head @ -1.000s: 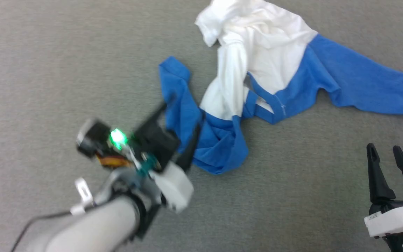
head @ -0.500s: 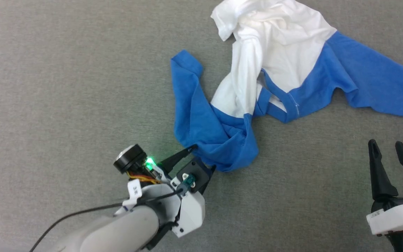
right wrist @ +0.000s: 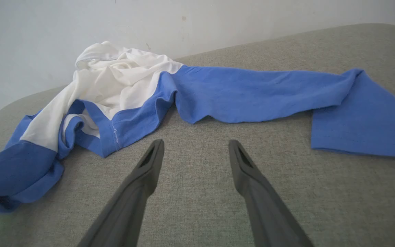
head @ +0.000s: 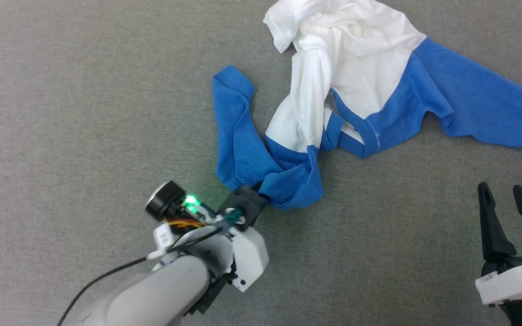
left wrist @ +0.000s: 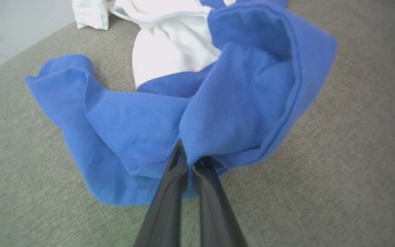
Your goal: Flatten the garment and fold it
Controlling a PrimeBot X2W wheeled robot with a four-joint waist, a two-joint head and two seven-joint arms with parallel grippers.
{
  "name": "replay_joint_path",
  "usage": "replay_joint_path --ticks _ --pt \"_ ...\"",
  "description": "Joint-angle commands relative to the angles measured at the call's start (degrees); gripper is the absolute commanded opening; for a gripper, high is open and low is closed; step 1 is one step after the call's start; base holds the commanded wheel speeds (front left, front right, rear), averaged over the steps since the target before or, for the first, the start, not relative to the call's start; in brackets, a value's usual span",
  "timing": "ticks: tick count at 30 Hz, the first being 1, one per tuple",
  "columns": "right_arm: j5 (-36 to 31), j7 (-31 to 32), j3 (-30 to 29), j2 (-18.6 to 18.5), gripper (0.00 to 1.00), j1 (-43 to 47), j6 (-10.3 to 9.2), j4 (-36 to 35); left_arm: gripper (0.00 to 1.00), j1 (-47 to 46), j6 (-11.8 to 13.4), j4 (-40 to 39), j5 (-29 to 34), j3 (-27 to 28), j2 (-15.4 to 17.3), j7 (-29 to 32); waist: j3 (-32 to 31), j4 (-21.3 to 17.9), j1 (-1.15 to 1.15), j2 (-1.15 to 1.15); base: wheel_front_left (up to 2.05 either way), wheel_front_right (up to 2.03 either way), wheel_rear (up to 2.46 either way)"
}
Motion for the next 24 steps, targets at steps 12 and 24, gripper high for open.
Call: replay_joint_path --ticks 12,24 --pt "-0.11 0.02 0.2 0.21 1.0 2.05 -0.05 -0.26 0.0 14.33 20.52 -27.24 -7.42 22.15 21.04 -2.66 -3.87 3.2 0.0 0.0 0.0 0.0 0.0" --pt "-0.98 1.7 0.46 0.22 1.0 1.72 -0.05 -0.65 1.0 22.0 19.73 -17.74 -18.61 28.11 21.06 -5.21 -2.21 1.53 0.0 0.0 0.0 0.0 0.0"
